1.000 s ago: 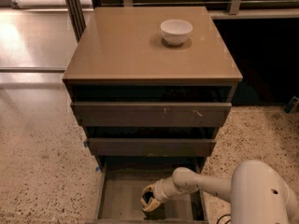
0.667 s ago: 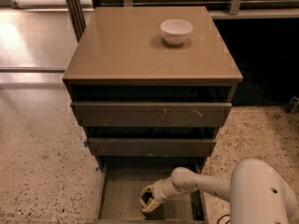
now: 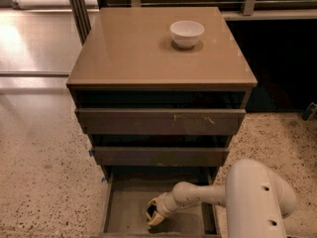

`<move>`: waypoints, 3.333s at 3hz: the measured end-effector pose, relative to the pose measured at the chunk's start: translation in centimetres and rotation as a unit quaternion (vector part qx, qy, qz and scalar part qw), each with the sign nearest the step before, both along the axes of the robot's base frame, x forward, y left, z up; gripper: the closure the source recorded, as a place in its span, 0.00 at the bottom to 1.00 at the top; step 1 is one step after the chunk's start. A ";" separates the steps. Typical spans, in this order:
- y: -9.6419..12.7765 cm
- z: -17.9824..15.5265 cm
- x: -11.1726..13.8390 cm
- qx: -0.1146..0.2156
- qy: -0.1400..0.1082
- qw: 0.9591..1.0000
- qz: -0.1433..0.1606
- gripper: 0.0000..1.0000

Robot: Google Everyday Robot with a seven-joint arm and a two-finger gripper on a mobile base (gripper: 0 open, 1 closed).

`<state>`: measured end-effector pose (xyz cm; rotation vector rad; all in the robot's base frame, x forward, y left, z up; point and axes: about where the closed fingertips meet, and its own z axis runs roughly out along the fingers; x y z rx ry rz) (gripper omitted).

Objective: Place sponge into bottom drawer

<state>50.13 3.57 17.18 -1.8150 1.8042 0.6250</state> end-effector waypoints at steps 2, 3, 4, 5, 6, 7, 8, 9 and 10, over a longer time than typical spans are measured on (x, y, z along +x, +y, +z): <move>0.2 -0.5 -0.3 -0.011 -0.001 1.000 0.008 1.00; -0.2 -5.1 -0.7 -0.036 0.033 0.999 0.006 1.00; -0.5 -5.5 1.3 -0.037 0.021 0.999 -0.007 1.00; -0.3 -5.4 0.8 -0.036 0.024 0.999 -0.004 0.88; -0.3 -5.4 0.8 -0.036 0.024 0.999 -0.004 0.64; -0.3 -5.5 0.8 -0.036 0.024 0.999 -0.004 0.41; -0.3 -5.5 0.8 -0.036 0.024 0.999 -0.004 0.18; -0.2 -5.7 0.5 -0.045 0.026 0.999 0.003 0.00; -0.2 -5.7 0.5 -0.045 0.026 0.999 0.003 0.00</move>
Offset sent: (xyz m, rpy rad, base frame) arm -0.0022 0.0006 -0.0072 -0.0425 -0.0093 0.0246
